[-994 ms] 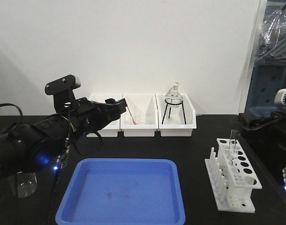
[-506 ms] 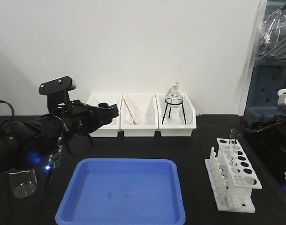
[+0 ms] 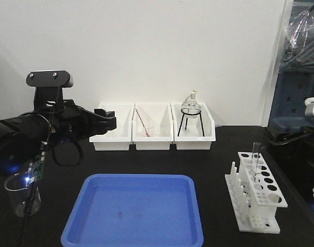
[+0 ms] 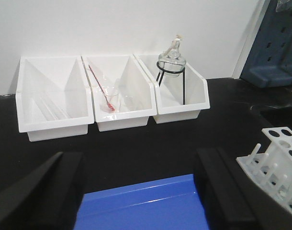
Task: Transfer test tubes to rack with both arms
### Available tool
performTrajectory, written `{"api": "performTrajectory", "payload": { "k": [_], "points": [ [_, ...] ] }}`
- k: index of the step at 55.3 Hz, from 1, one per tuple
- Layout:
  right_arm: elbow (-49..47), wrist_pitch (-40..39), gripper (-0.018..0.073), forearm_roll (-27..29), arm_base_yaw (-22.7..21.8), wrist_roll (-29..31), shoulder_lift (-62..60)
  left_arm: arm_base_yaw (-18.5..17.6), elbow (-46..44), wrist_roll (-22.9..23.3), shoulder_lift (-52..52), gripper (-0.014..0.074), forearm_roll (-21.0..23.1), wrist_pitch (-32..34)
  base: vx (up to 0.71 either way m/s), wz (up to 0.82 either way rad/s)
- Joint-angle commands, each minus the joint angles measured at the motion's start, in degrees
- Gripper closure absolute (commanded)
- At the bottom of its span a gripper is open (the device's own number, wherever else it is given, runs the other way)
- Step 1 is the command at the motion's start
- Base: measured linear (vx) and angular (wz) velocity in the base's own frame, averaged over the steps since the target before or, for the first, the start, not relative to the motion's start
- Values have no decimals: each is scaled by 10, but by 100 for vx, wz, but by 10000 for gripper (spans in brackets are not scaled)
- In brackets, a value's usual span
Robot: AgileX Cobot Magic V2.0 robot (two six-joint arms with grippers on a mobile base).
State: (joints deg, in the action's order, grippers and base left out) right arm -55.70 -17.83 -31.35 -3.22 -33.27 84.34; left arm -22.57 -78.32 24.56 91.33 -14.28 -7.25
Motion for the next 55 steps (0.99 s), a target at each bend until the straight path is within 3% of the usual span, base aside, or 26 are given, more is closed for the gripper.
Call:
{"api": "performTrajectory", "payload": {
  "k": [1,13,24,36,42,48,55],
  "points": [
    [-15,-37,-31,4,-3,-2,-23,-1,-19,-1,-27,21,2,32,0,0],
    [-15,-38,-31,4,-3,-2,-23,-1,13,-1,-47,32,18,-18,0,0],
    [-15,-38,-31,4,-3,-2,-23,34,162,-1,-164,112,29,-19,0,0],
    [-15,-38,-31,4,-3,-2,-23,128,375,-1,-368,306,33,-22,0,0],
    [-15,-36,-31,4,-3,-2,-23,183,509,-4,-503,443,33,-9,0,0],
    [-15,-36,-31,4,-3,-2,-23,216,619,-61,-616,605,40,25,0,0],
    [-15,-36,-31,4,-3,-2,-23,217,732,-193,-743,607,74,72,0,0]
  ]
}}
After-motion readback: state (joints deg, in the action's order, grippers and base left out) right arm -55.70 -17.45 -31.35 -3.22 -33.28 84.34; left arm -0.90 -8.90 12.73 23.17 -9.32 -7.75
